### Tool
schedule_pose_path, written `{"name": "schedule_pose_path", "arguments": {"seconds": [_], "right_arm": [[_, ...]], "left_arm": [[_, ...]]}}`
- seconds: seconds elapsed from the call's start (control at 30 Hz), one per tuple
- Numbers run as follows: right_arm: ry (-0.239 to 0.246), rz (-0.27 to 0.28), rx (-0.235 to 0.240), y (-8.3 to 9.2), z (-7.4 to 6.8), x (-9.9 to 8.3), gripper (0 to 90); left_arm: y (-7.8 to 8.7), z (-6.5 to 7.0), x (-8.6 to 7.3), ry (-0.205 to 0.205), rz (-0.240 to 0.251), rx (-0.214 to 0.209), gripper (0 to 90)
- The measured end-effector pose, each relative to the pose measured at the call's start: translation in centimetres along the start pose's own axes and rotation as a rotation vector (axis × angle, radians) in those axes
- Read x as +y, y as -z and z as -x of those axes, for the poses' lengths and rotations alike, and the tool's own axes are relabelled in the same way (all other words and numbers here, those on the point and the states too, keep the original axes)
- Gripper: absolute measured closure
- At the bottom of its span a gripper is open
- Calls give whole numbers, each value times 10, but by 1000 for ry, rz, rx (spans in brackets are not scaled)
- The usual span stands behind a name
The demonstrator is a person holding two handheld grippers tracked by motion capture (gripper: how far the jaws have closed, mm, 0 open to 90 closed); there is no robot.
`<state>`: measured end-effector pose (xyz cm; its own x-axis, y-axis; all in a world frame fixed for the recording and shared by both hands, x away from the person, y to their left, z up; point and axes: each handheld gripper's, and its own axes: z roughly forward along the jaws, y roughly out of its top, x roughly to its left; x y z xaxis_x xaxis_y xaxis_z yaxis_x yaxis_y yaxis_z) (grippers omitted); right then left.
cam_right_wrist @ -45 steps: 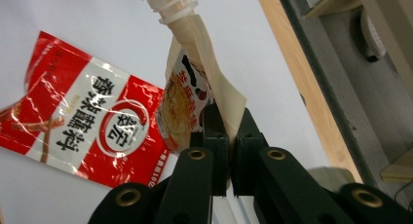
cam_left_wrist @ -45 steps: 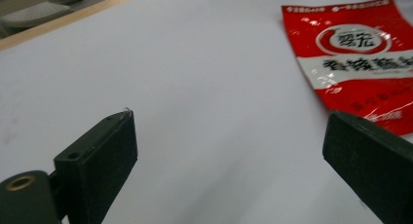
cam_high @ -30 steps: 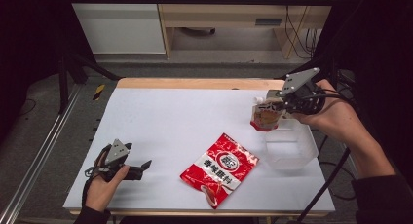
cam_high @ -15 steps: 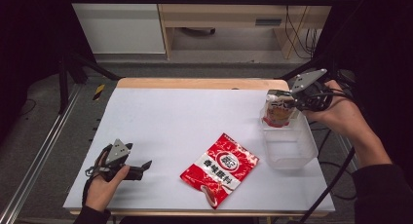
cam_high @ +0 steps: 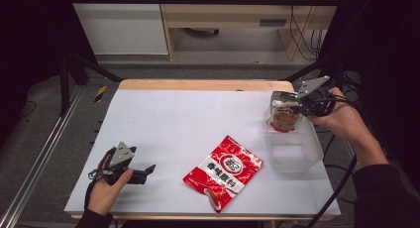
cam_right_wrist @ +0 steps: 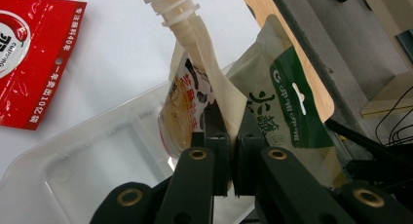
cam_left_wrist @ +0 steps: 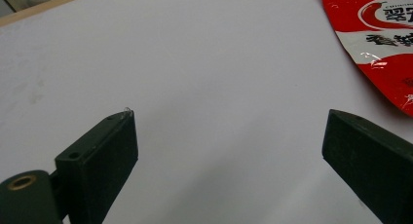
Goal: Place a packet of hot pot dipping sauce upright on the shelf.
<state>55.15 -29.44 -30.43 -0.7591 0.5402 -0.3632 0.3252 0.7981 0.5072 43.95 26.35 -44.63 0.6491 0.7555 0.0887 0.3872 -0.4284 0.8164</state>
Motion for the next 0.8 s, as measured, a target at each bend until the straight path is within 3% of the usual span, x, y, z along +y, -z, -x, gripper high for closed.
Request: {"name": "schedule_pose_path", "arguments": {"seconds": [0.8], "right_arm": [[-69,-3,40,-33,-9,-15,874]], "left_arm": [[-2,3,0,-13,-11,-10,62]]}}
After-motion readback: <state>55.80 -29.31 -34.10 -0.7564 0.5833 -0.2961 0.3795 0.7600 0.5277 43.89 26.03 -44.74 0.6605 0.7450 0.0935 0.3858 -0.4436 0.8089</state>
